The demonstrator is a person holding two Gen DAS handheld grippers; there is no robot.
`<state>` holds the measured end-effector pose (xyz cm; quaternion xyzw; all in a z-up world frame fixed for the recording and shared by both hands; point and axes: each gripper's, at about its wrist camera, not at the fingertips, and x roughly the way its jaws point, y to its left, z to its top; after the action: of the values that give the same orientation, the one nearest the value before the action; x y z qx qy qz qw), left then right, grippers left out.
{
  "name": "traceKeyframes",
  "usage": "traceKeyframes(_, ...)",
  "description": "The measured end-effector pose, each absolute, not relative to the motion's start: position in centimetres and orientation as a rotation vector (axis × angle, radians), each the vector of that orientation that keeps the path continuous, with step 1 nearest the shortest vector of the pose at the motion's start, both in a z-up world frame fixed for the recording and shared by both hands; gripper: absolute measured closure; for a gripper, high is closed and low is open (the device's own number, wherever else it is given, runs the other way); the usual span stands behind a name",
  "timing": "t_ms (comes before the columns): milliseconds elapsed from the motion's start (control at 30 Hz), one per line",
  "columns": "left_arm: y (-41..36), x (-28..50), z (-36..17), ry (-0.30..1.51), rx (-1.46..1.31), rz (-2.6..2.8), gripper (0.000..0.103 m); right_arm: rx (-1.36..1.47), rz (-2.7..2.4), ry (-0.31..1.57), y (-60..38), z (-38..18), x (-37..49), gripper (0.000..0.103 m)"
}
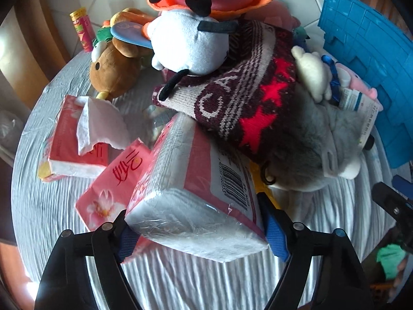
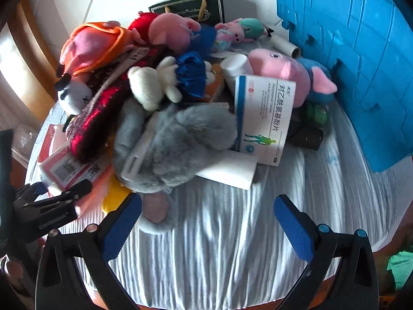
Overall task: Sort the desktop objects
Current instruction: 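Reach the left tool into the pile and grasp the white-wrapped tissue pack, then lift the tissue pack with the left tool while the right tool grasps a pink tissue pack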
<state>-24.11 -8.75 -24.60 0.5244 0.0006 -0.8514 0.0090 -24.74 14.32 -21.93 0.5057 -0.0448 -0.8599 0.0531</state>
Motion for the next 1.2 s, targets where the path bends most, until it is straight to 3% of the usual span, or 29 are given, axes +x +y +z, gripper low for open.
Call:
traceKeyframes(367,-16.9,-19.4,-16.5,0.037,1.302,-2.608,0.024,1.427,-2.462,-0.129,9.8,-20.6,-25.8,0.0)
traceKeyframes(833,-33.0,-17.7,-19.6,0.066,1.303,-2.584,0.024,1.471,-2.372,-0.016,-10.0,-23.3,-24.1,0.0)
traceKeyframes(1067,-37.4,-20.8,-21.2,0.025,1.367,-2.661,0.024,1.509,-2.555,-0.036,-17.9,-26.0,-24.8,0.0)
traceKeyframes(1200,-37.8,-22.0,-22.1,0.004,1.404,-2.698,0.024,1.574,-2.65,0.109,-19.8,-27.9,-26.1,0.0)
